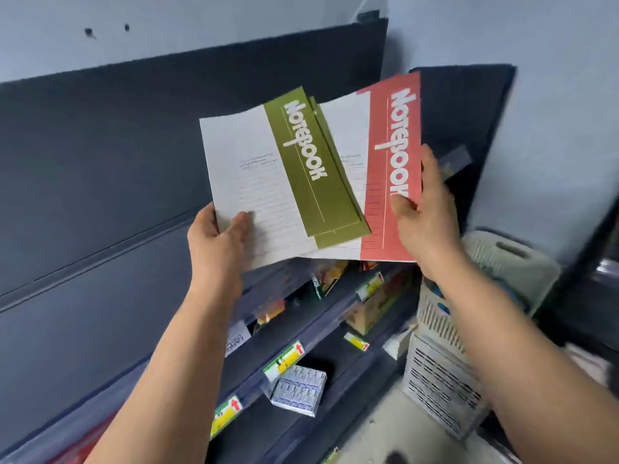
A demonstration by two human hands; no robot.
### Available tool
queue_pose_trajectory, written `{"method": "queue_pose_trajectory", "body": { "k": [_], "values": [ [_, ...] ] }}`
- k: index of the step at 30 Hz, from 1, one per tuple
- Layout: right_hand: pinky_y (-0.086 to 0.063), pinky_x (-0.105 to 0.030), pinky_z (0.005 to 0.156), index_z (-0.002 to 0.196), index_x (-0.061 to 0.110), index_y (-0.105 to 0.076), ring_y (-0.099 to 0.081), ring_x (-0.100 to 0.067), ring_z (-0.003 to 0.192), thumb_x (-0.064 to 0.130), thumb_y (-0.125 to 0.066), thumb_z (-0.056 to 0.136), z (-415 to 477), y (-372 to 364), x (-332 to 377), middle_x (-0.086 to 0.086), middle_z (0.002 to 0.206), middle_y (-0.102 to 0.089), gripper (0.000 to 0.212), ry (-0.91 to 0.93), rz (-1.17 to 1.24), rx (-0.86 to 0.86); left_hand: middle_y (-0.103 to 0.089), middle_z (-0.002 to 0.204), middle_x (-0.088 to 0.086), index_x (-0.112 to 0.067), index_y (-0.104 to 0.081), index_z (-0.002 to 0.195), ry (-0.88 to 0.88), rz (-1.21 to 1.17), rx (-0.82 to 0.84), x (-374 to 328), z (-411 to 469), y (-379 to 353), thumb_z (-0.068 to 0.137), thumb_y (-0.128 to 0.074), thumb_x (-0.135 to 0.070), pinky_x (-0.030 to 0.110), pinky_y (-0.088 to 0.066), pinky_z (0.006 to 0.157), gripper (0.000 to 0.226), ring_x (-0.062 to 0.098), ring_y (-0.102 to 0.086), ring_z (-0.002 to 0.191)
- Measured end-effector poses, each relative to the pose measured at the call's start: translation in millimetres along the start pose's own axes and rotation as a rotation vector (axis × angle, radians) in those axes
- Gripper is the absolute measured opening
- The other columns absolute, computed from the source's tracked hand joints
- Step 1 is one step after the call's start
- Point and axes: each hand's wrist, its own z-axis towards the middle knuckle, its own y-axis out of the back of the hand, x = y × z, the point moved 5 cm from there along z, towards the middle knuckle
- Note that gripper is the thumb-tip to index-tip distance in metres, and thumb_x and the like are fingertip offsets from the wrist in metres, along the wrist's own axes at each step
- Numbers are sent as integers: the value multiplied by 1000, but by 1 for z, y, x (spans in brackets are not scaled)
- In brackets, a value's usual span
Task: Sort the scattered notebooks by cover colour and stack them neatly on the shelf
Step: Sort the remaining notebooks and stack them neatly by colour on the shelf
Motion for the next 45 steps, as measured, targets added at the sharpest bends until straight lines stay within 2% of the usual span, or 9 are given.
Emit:
{"method": "queue_pose_trajectory", "body": {
  "k": [5,14,18,21,24,29,34,38,45],
  "values": [
    [-44,-43,102,144,29,-33,-55,-12,116,4,-50,91,-79,110,-8,13,126,-55,60,-100,-53,-370,-71,107,3,-8,-58,119,25,-46,284,-7,-56,-58,91,-63,-7,37,-58,78,29,21,-69,95],
    [-42,-27,94,150,30,-23,-52,-7,109,7,-48,98,-233,261,-4,15,122,-53,62,-325,-211,-533,-69,107,4,-11,-56,115,170,-81,648,-13,-210,-161,93,-57,0,45,-55,88,24,22,-68,95],
    [-43,-40,105,150,30,-22,-51,-15,123,7,-47,98,-303,335,-12,8,137,-52,62,-416,-255,-644,-69,106,11,-7,-56,115,247,-95,803,-11,-293,-206,92,-57,1,44,-56,82,24,29,-67,92],
    [-45,-44,103,150,28,-24,-53,-18,123,3,-46,97,-355,402,-14,8,136,-53,63,-453,-309,-721,-69,94,9,-13,-59,97,260,-83,898,-21,-367,-245,91,-58,3,44,-55,80,16,27,-65,83],
    [-45,-36,100,150,26,-26,-54,-17,120,-1,-47,94,-404,473,-13,10,129,-54,65,-486,-377,-781,-70,96,11,-16,-59,88,267,-70,964,-35,-444,-287,89,-59,3,48,-53,84,19,30,-65,86],
    [-42,-42,106,151,28,-24,-53,-21,122,-2,-49,91,-484,586,-22,3,136,-55,71,-570,-419,-930,-67,108,7,-10,-55,112,286,-84,1081,-51,-571,-353,92,-56,2,39,-53,84,23,24,-65,94],
    [-42,-42,107,150,29,-24,-54,-19,122,-2,-48,92,-546,661,-27,5,136,-56,70,-592,-352,-1091,-67,100,-1,-11,-55,112,290,-101,1148,-60,-658,-394,94,-53,4,26,-51,66,24,11,-64,85],
    [-41,-29,99,151,26,-24,-54,-17,120,-4,-47,92,-575,715,-31,6,135,-55,70,-603,-356,-1204,-64,94,-7,-15,-53,111,261,-99,1130,-76,-704,-433,95,-52,2,24,-52,69,24,5,-61,80],
    [-41,-40,107,150,29,-27,-54,-17,122,-5,-46,88,-546,773,-57,6,136,-55,73,-532,-421,-1215,-62,102,-4,-15,-51,117,235,-119,1078,-89,-715,-487,95,-52,-1,28,-49,79,26,14,-60,91]
  ]
}}
